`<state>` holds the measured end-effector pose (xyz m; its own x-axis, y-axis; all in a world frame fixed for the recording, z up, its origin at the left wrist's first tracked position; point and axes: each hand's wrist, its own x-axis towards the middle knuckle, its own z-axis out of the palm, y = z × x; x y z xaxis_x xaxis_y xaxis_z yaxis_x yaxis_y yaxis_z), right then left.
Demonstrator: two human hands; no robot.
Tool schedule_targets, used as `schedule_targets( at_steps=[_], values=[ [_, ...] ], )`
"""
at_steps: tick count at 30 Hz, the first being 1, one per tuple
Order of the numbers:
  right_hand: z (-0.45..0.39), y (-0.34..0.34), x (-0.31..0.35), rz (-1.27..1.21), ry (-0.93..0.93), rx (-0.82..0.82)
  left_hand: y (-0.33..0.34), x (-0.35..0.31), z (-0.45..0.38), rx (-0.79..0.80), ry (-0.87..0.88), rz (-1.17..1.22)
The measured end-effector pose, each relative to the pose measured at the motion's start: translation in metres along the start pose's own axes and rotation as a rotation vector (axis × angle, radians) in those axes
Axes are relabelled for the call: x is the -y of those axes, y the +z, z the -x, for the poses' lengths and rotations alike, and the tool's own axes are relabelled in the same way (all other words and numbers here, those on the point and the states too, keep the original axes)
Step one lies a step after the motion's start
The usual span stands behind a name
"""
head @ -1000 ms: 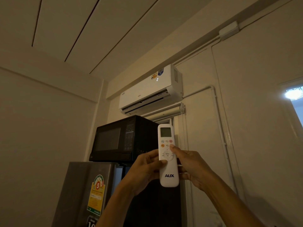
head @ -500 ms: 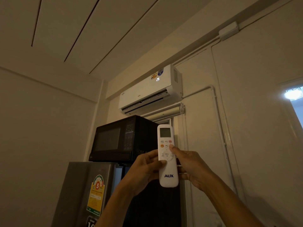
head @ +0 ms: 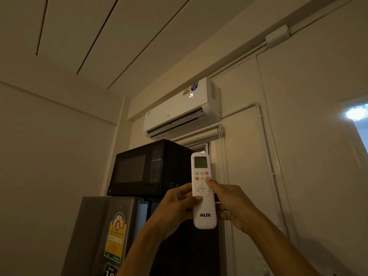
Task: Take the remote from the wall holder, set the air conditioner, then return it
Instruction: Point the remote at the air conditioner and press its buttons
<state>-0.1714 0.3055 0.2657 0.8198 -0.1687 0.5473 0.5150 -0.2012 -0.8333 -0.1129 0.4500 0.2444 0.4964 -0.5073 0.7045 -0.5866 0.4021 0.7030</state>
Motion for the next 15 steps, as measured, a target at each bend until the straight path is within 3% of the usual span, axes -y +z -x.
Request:
schedule_targets(
  at_steps=[15],
  values=[
    [-0.0061,0.0018,-0.0048,0.007,0.004,0.004,-0.0043,0.0055,-0.0012,0.007,0.002,0.000]
  ],
)
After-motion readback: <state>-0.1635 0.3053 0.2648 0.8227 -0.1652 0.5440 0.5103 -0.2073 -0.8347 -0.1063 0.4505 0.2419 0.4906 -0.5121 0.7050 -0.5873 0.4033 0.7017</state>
